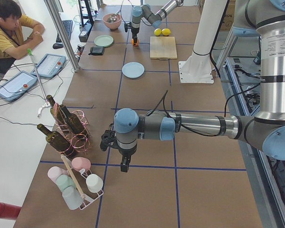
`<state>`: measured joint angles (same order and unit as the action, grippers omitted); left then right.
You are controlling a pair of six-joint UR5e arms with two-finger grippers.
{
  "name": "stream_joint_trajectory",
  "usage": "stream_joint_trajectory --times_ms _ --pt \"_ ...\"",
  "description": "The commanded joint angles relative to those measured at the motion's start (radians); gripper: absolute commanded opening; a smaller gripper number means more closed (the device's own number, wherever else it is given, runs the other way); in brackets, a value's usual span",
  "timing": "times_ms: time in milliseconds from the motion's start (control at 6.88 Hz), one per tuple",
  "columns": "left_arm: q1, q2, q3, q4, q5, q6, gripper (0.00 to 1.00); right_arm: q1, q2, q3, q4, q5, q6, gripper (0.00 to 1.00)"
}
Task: Pick orange to plate
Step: 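Close the right gripper on the orange and lift it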
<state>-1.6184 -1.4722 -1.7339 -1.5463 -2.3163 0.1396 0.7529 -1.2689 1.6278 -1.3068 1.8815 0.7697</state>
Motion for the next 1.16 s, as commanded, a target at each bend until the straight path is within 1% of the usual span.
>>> stream_joint_trajectory --times_ms 0,145,291,436,582,727,873,1018 --pt "0.0 0.001 -0.001 0.0 0.0 0.0 1.0 -0.014 0.009 -0.002 -0.005 -0.004 -0.007 0.26" --pt "0.0 0.001 -0.001 0.0 0.0 0.002 1.0 -0.014 0.013 0.013 -0.012 -0.001 -0.004 0.0" --pt "0.0 0.003 0.001 0.0 0.0 0.002 1.0 -0.017 0.017 0.064 -0.04 -0.001 0.003 0.0" --pt "-0.003 0.003 0.001 0.0 0.0 0.002 1.0 -0.029 0.096 0.082 -0.131 -0.001 0.014 0.0" --pt "-0.003 0.004 -0.001 0.0 0.0 0.002 1.0 -0.073 0.225 0.075 -0.272 -0.01 0.128 0.0" --pt "-0.003 0.004 -0.003 0.0 0.0 0.002 1.0 -0.102 0.325 0.052 -0.326 -0.033 0.205 0.0" --pt "-0.003 0.004 -0.003 0.002 0.0 0.002 1.0 -0.139 0.441 -0.041 -0.333 -0.057 0.308 0.0" --pt "-0.003 0.003 -0.003 0.002 0.0 0.002 1.0 -0.174 0.592 -0.19 -0.331 -0.096 0.395 0.0"
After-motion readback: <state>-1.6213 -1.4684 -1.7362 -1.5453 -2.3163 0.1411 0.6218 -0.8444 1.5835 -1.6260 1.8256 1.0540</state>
